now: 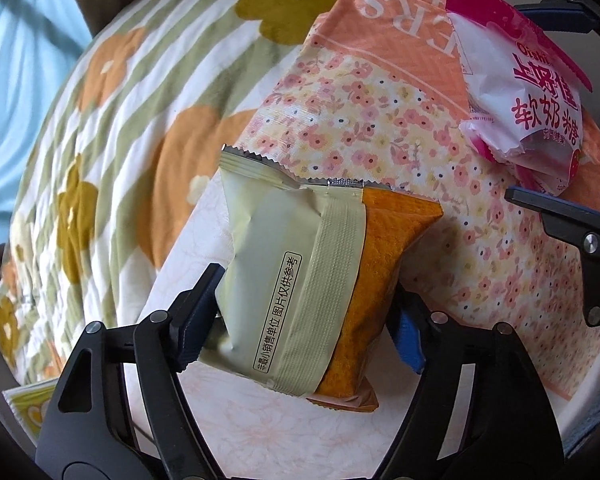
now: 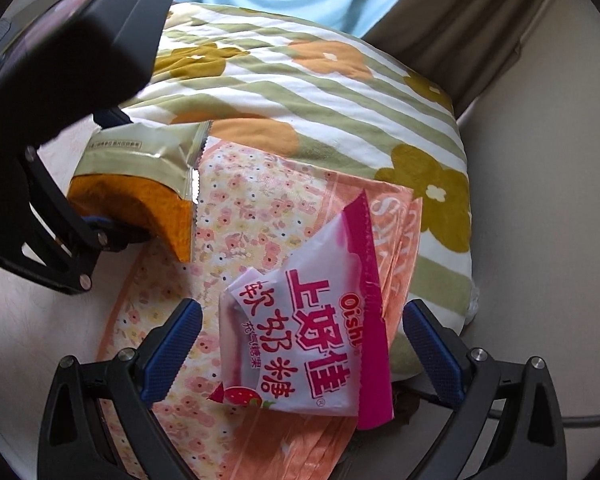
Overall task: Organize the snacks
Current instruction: 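Grasp the pale green-orange packet with the left tool while the right grasps the pink candy bag, then carry the pale green-orange packet and pink candy bag over the box with both tools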
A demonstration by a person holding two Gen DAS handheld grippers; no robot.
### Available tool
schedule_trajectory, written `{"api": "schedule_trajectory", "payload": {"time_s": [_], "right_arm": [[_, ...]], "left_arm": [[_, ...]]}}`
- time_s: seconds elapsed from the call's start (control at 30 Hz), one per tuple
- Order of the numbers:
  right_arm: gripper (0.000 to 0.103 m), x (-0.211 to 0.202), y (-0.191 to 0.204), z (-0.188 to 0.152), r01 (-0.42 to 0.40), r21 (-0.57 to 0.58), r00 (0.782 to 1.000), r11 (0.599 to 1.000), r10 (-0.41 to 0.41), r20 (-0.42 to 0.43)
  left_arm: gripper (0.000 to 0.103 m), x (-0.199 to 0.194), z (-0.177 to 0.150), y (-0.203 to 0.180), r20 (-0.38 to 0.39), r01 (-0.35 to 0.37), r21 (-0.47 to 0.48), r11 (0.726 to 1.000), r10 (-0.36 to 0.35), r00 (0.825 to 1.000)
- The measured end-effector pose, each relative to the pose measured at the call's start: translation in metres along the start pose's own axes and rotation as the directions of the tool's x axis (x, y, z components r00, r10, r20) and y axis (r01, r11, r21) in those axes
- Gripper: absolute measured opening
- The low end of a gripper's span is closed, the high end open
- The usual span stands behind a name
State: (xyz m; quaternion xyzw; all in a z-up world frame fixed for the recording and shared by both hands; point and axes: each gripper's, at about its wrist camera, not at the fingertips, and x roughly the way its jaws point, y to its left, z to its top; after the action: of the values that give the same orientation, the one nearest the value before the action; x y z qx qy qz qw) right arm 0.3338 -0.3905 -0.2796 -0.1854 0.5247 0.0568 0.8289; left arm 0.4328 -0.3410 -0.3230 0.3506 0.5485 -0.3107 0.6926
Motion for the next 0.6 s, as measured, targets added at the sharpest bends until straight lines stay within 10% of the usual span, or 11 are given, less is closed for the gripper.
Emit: {"api": "schedule_trajectory", "payload": {"time_s": [0.6], "right_arm": [[0.053,0.014,0.028,-0.011,0.048,-0.246,0.999,0.968,-0.051,-0.006]], "left_arm": [[0.065,-0.022,-0.015,0.015,0.027,0.005,-0.155,0.988,-0.001,1.000]]}}
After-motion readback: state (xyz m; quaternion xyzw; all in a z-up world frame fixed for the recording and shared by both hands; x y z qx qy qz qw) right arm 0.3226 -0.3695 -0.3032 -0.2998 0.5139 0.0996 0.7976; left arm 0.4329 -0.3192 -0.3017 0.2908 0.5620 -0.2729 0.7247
